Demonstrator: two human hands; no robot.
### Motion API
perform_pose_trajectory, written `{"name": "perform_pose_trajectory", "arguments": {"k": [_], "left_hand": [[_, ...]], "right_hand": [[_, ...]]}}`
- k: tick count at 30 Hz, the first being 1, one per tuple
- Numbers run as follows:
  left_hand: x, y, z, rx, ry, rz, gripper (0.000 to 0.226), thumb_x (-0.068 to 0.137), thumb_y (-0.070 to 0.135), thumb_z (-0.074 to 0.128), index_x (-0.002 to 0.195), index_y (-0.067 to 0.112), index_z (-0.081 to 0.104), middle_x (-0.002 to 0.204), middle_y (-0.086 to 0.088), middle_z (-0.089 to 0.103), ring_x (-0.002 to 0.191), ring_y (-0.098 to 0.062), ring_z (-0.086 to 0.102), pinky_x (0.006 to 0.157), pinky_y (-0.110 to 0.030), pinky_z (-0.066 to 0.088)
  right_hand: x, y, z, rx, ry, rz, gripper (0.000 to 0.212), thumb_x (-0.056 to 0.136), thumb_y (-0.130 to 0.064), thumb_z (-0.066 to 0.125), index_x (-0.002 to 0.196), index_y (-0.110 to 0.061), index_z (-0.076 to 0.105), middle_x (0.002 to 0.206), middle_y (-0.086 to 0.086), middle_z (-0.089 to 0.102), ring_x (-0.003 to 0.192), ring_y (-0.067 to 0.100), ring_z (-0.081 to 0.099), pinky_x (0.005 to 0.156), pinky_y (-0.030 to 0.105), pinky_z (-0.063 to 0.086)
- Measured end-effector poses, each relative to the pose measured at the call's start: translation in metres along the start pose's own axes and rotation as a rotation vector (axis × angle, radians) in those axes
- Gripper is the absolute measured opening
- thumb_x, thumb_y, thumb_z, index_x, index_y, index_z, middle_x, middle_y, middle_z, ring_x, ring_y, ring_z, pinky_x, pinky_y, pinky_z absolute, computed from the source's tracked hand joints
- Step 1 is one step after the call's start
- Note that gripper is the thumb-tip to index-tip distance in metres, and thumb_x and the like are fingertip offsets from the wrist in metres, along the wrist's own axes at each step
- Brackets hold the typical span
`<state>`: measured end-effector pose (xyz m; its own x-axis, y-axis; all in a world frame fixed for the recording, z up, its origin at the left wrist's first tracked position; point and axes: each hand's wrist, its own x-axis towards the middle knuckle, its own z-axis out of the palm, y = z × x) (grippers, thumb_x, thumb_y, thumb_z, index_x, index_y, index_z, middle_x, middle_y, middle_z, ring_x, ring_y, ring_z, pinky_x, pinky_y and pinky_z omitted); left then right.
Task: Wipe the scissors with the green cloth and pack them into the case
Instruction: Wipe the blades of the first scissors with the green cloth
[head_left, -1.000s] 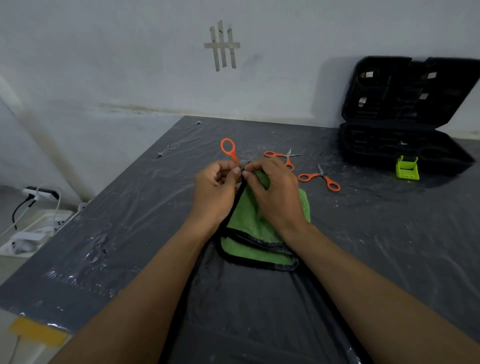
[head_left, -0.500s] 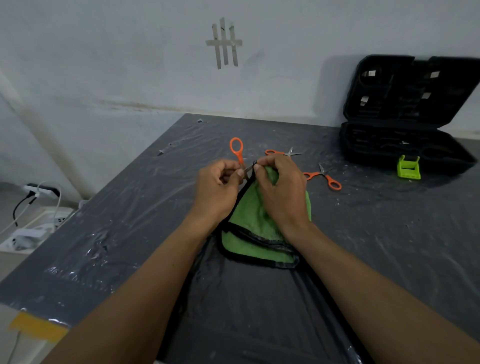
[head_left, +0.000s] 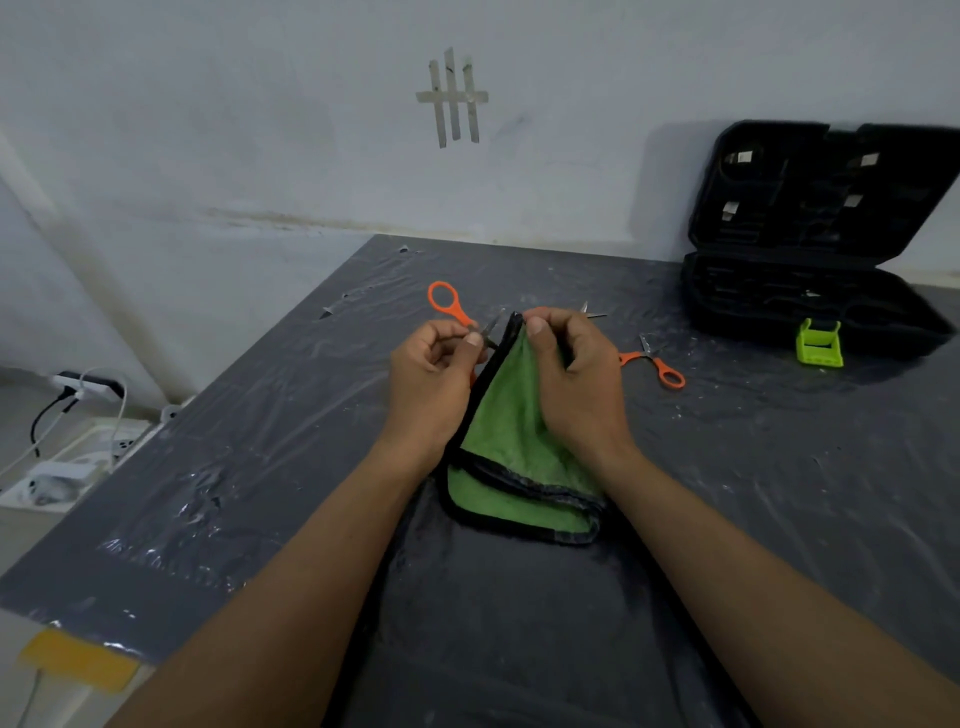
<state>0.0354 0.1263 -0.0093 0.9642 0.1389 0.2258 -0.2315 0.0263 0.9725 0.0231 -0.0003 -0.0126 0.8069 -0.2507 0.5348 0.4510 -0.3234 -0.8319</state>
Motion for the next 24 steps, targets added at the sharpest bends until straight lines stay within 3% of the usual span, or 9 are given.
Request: {"name": "perform_pose_trajectory", "arguments": {"k": [3, 6, 8, 12, 15, 22, 24], "left_hand": [[-0.0012, -0.0010, 0.0019, 0.018, -0.010, 0.040, 0.002, 0.090, 0.008, 0.059, 0.090, 0.010, 0.061, 0.078, -0.004, 0.065, 0.064, -0.003, 0.058, 0.065, -0.020, 0.049], [-0.0009, -0.0021, 0.0017, -0.003, -0.021, 0.036, 0.002, 0.090, 0.008, 0.059, 0.092, 0.008, 0.060, 0.085, -0.009, 0.066, 0.074, -0.012, 0.059, 0.072, -0.029, 0.050], [-0.0007, -0.0025, 0.0017, -0.013, -0.021, 0.038, 0.005, 0.091, 0.008, 0.059, 0.095, 0.006, 0.060, 0.088, -0.011, 0.066, 0.077, -0.015, 0.059, 0.075, -0.034, 0.050], [-0.0014, -0.0009, 0.0036, -0.006, -0.007, 0.069, 0.004, 0.092, 0.008, 0.057, 0.092, 0.011, 0.060, 0.082, -0.003, 0.065, 0.071, -0.005, 0.060, 0.067, -0.019, 0.049], [-0.0020, 0.0010, 0.0050, -0.045, 0.011, 0.068, 0.005, 0.093, 0.006, 0.054, 0.096, 0.009, 0.058, 0.080, 0.000, 0.063, 0.063, 0.007, 0.060, 0.059, -0.009, 0.045], [-0.0017, -0.0048, 0.0064, -0.052, -0.037, 0.020, 0.005, 0.093, 0.009, 0.056, 0.096, 0.009, 0.060, 0.088, -0.006, 0.067, 0.077, -0.010, 0.062, 0.073, -0.024, 0.052], [-0.0021, -0.0053, 0.0076, -0.062, -0.054, 0.025, 0.007, 0.092, 0.008, 0.057, 0.092, 0.014, 0.061, 0.089, -0.005, 0.067, 0.080, -0.010, 0.061, 0.075, -0.023, 0.051]], "right_hand": [[0.0001, 0.0024, 0.0016, 0.032, -0.064, 0.023, 0.012, 0.089, -0.015, 0.066, 0.096, -0.022, 0.060, 0.093, -0.015, 0.062, 0.090, -0.003, 0.059, 0.084, 0.016, 0.047], [-0.0016, 0.0040, 0.0024, -0.037, -0.093, -0.022, 0.014, 0.087, -0.016, 0.068, 0.099, -0.018, 0.062, 0.095, -0.019, 0.058, 0.091, -0.013, 0.054, 0.083, 0.005, 0.040], [-0.0020, 0.0044, 0.0026, -0.088, -0.062, -0.065, 0.014, 0.087, -0.019, 0.069, 0.099, -0.018, 0.064, 0.097, -0.013, 0.056, 0.093, -0.011, 0.052, 0.083, 0.003, 0.036], [-0.0046, 0.0040, 0.0032, -0.108, -0.006, -0.068, 0.012, 0.087, -0.023, 0.068, 0.088, -0.019, 0.057, 0.090, -0.002, 0.060, 0.084, 0.007, 0.054, 0.073, 0.010, 0.040], [-0.0045, 0.0042, 0.0036, -0.114, -0.025, -0.067, 0.016, 0.088, -0.021, 0.067, 0.081, -0.014, 0.055, 0.079, -0.002, 0.058, 0.076, 0.009, 0.053, 0.067, 0.014, 0.040], [-0.0035, -0.0019, 0.0021, 0.017, 0.016, -0.013, 0.015, 0.089, -0.017, 0.066, 0.082, -0.026, 0.056, 0.080, -0.010, 0.062, 0.075, 0.002, 0.057, 0.071, 0.017, 0.047], [-0.0025, 0.0001, 0.0025, 0.012, 0.007, 0.000, 0.008, 0.089, -0.018, 0.065, 0.086, -0.022, 0.060, 0.082, -0.009, 0.064, 0.077, 0.003, 0.059, 0.073, 0.018, 0.047]]}}
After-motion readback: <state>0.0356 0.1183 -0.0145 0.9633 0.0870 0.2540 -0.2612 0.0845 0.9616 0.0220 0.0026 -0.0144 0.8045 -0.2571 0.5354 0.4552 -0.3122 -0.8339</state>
